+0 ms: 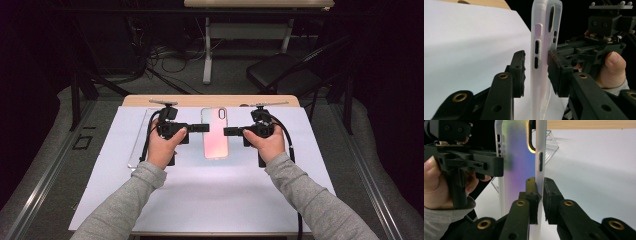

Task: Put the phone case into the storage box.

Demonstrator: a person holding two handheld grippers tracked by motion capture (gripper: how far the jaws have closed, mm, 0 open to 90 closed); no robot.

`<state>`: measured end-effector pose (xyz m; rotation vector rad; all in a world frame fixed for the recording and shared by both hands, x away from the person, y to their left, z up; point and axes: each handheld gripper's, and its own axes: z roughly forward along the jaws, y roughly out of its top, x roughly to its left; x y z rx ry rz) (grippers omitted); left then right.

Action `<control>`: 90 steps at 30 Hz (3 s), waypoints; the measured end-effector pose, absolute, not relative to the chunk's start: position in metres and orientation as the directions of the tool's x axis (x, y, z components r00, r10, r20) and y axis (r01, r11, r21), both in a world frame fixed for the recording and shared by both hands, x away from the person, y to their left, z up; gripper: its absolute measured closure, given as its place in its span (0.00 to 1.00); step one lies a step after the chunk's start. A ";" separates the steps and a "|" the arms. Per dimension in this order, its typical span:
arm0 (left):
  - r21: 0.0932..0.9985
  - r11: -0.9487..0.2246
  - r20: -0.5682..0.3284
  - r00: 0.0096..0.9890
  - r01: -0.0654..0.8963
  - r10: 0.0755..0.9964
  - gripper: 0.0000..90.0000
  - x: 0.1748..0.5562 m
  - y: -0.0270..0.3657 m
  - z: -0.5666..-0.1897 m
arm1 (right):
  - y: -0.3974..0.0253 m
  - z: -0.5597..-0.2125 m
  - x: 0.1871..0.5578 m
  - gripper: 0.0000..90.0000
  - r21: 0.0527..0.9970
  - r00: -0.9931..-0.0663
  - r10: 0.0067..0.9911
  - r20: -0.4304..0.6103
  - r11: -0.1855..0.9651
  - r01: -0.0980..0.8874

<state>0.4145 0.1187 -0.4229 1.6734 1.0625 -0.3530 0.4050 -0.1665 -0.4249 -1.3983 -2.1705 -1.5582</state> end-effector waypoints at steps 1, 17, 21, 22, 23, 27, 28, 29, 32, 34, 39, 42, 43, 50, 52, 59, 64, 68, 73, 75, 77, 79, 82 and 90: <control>0.620 -0.031 -0.683 0.558 0.784 0.471 0.72 0.414 0.118 -0.423 | -0.167 -0.425 0.405 0.93 0.682 -0.563 0.601 0.567 0.040 0.730; 0.692 -0.051 -0.597 0.610 0.721 0.521 0.61 0.411 0.117 -0.423 | -0.169 -0.426 0.405 0.93 0.700 -0.562 0.626 0.541 0.036 0.713; 0.709 -0.051 -0.571 0.615 0.704 0.544 0.59 0.410 0.118 -0.424 | -0.169 -0.427 0.404 0.93 0.703 -0.560 0.633 0.534 0.035 0.710; 0.714 -0.052 -0.561 0.615 0.698 0.554 0.58 0.410 0.118 -0.424 | -0.169 -0.427 0.404 0.93 0.705 -0.561 0.635 0.531 0.035 0.708; 0.722 -0.056 -0.548 0.619 0.690 0.563 0.58 0.410 0.118 -0.424 | -0.169 -0.427 0.404 0.93 0.708 -0.561 0.637 0.529 0.034 0.705; 0.743 -0.067 -0.512 0.629 0.666 0.586 0.56 0.408 0.117 -0.424 | -0.169 -0.428 0.403 0.93 0.719 -0.563 0.645 0.516 0.031 0.694; 0.751 -0.071 -0.497 0.632 0.657 0.595 0.55 0.408 0.117 -0.424 | -0.169 -0.428 0.403 0.93 0.722 -0.565 0.649 0.510 0.033 0.691; 0.759 -0.078 -0.481 0.638 0.646 0.601 0.54 0.407 0.116 -0.424 | -0.169 -0.428 0.403 0.93 0.727 -0.566 0.652 0.504 0.034 0.686; 0.776 -0.089 -0.450 0.648 0.624 0.614 0.51 0.406 0.115 -0.423 | -0.168 -0.428 0.402 0.93 0.731 -0.567 0.656 0.498 0.034 0.681; 0.789 -0.100 -0.424 0.656 0.606 0.624 0.49 0.405 0.114 -0.423 | -0.167 -0.429 0.402 0.93 0.736 -0.568 0.664 0.487 0.039 0.676; 0.807 -0.128 -0.371 0.664 0.577 0.649 0.48 0.403 0.112 -0.422 | -0.165 -0.430 0.400 0.93 0.748 -0.571 0.675 0.467 0.043 0.663; 0.814 -0.137 -0.351 0.666 0.565 0.658 0.48 0.402 0.111 -0.422 | -0.164 -0.431 0.400 0.93 0.754 -0.571 0.681 0.458 0.043 0.655; 0.815 -0.139 -0.347 0.666 0.563 0.661 0.48 0.402 0.111 -0.422 | -0.164 -0.432 0.400 0.93 0.757 -0.572 0.683 0.454 0.044 0.652; 0.821 -0.153 -0.321 0.665 0.550 0.674 0.48 0.401 0.109 -0.421 | -0.162 -0.436 0.398 0.93 0.767 -0.570 0.695 0.439 0.041 0.641; 0.818 -0.155 -0.321 0.664 0.553 0.676 0.49 0.400 0.109 -0.421 | -0.161 -0.436 0.398 0.93 0.769 -0.569 0.698 0.435 0.040 0.638; 0.820 -0.162 -0.308 0.662 0.549 0.683 0.51 0.400 0.107 -0.419 | -0.160 -0.438 0.397 0.93 0.783 -0.566 0.704 0.430 0.022 0.621; 0.820 -0.150 -0.312 0.652 0.552 0.691 0.51 0.401 0.107 -0.419 | -0.159 -0.439 0.396 0.93 0.795 -0.565 0.714 0.413 0.020 0.606; 0.828 -0.149 -0.299 0.650 0.541 0.698 0.51 0.403 0.106 -0.419 | -0.158 -0.439 0.397 0.93 0.800 -0.562 0.718 0.410 0.012 0.599; 0.831 -0.148 -0.290 0.645 0.535 0.707 0.51 0.405 0.105 -0.420 | -0.157 -0.441 0.399 0.93 0.805 -0.559 0.725 0.403 0.010 0.593; 0.832 -0.142 -0.290 0.638 0.537 0.714 0.51 0.406 0.104 -0.420 | -0.156 -0.442 0.399 0.93 0.807 -0.556 0.728 0.401 0.006 0.590; 0.829 -0.140 -0.292 0.632 0.542 0.718 0.52 0.407 0.104 -0.420 | -0.156 -0.442 0.400 0.93 0.806 -0.553 0.729 0.404 0.002 0.592; 0.829 -0.132 -0.295 0.626 0.544 0.722 0.52 0.408 0.104 -0.421 | -0.155 -0.443 0.401 0.93 0.806 -0.549 0.731 0.405 -0.002 0.592; 0.831 -0.123 -0.298 0.620 0.543 0.726 0.52 0.410 0.103 -0.422 | -0.154 -0.444 0.402 0.93 0.805 -0.543 0.736 0.405 -0.006 0.593; 0.834 -0.101 -0.305 0.606 0.543 0.734 0.55 0.414 0.100 -0.422 | -0.155 -0.447 0.406 0.93 0.805 -0.530 0.748 0.400 -0.010 0.593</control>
